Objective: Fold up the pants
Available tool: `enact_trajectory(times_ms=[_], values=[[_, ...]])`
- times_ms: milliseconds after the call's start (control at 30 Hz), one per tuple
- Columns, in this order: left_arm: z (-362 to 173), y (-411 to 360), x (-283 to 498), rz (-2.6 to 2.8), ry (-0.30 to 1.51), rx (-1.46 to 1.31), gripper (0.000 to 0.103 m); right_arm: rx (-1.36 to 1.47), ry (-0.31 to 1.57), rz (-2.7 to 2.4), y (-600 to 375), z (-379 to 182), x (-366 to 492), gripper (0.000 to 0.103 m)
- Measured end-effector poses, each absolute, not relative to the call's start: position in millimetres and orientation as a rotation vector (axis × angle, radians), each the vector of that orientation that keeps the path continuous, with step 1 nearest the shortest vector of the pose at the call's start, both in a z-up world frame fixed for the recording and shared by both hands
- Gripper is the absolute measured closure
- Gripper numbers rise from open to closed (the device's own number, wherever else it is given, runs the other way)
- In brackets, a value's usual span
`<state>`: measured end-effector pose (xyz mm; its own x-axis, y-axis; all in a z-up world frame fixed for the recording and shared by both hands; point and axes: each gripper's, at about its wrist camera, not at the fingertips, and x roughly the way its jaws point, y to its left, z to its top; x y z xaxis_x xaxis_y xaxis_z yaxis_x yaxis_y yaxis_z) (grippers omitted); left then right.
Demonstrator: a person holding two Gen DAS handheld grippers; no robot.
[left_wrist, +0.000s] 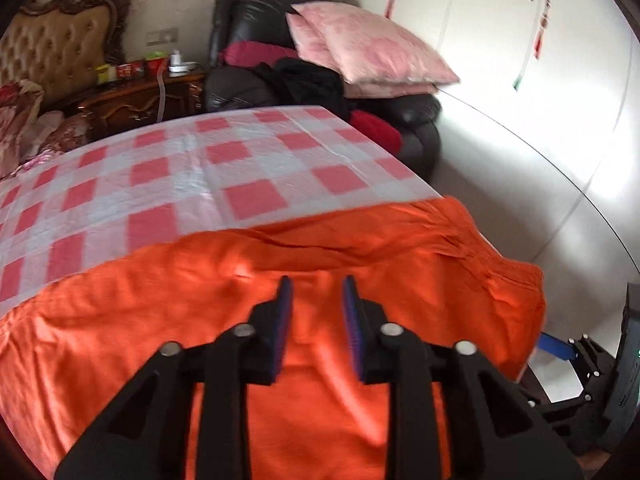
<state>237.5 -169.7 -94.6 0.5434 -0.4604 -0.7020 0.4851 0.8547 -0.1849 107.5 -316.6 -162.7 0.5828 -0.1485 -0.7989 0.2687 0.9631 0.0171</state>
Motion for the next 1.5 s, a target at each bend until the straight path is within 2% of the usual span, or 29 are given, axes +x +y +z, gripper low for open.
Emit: enact_trajectory(times_ms=[100,167,267,367,433,500,633,767,933,1167,1300,1400,1500], values=[[-94.4,-183.5,213.0,-0.586,0.814,0.03,0.082,0.169,0.852,-0.249,-322.5,-137.3,104.6,0.012],[-98.6,-175.8,193.4,-0.545,0.827,-0.028,0.086,0.169,0.823,-0.269,-332.9,-120.1,113.6,0.012],[-109.7,-175.4,160.2,-0.52,0.837,0.005,0.087,0.213,0.801,-0.268,-347.1,-93.5,144.9,0.015],[-126.3,-174.9,141.7,-0.496,0.869,0.015,0.087,0.125,0.812,-0.166,-326.3,-77.5,195.1,0.016],[-137.7,-176.8,137.0,-0.486,0.894,0.038,0.087,0.059,0.858,-0.107,-301.6,-88.3,230.8,0.018],[-138.6,-178.8,131.3,-0.473,0.873,0.068,0.087,-0.011,0.933,-0.052,-280.3,-109.3,260.0,0.029],[-141.3,-177.9,126.8,-0.461,0.86,0.064,0.087,-0.132,0.998,-0.166,-280.4,-147.0,289.4,0.033],[-141.5,-180.3,124.6,-0.453,0.86,0.085,0.087,-0.08,0.975,-0.213,-303.7,-159.7,288.1,0.033],[-140.7,-183.2,122.6,-0.447,0.846,0.113,0.087,-0.077,0.927,-0.271,-307.3,-162.8,283.8,0.021],[-121.9,-166.4,113.8,-0.397,0.795,0.104,0.087,-0.068,0.776,-0.236,-297.8,-113.4,214.7,0.019],[-136.9,-139.4,123.5,-0.348,0.888,0.043,0.087,-0.077,0.857,-0.279,-303.1,-137.2,183.3,0.019],[-129.2,-123.4,117.5,-0.33,0.862,0.048,0.087,-0.066,0.899,-0.287,-312.0,-157.7,170.3,0.018],[-113.0,-80.7,121.0,-0.267,0.812,-0.007,0.086,-0.072,0.879,-0.32,-310.0,-151.7,159.2,0.017]])
